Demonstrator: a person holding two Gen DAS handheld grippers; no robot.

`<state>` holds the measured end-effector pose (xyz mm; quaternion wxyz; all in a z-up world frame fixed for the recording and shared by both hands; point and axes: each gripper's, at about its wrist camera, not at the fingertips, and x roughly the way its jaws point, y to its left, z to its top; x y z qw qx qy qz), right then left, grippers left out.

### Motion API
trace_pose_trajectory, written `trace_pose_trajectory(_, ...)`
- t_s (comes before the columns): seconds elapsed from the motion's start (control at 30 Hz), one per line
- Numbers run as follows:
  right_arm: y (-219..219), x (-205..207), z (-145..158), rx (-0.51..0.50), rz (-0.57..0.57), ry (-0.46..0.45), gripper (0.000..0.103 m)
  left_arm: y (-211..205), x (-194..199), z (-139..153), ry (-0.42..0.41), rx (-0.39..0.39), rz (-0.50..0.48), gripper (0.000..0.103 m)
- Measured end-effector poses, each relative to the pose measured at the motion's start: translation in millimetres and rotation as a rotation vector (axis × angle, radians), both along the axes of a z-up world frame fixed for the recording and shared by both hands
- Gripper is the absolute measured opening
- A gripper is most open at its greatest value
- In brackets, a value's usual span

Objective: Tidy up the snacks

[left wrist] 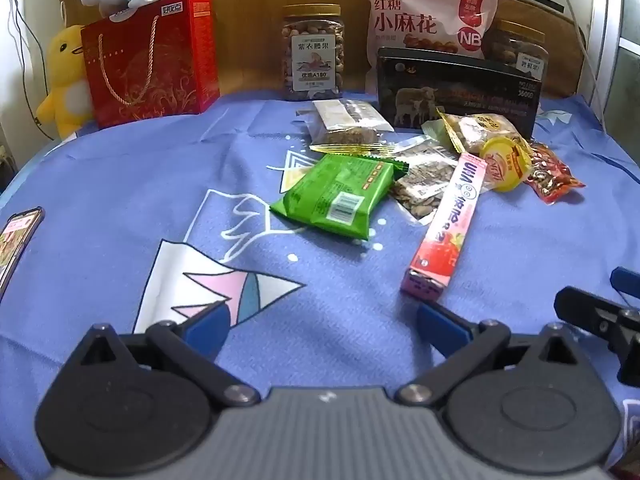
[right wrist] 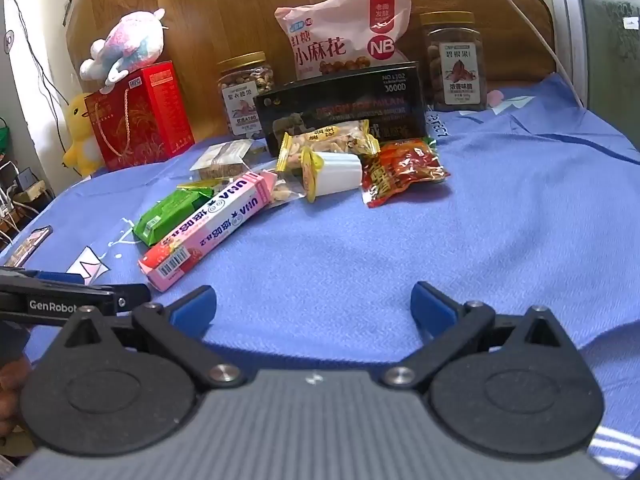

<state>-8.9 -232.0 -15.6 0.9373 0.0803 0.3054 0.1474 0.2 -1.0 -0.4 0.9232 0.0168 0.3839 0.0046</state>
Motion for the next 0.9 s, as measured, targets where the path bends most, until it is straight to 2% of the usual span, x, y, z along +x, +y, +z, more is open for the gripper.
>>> trace_pose_trajectory(0.9,-1.0,-1.4,-0.4,0.010,0.001,-0.007,0.103,0.7,-5.1,0.6,-0.004,-0.026,0.028,0.103)
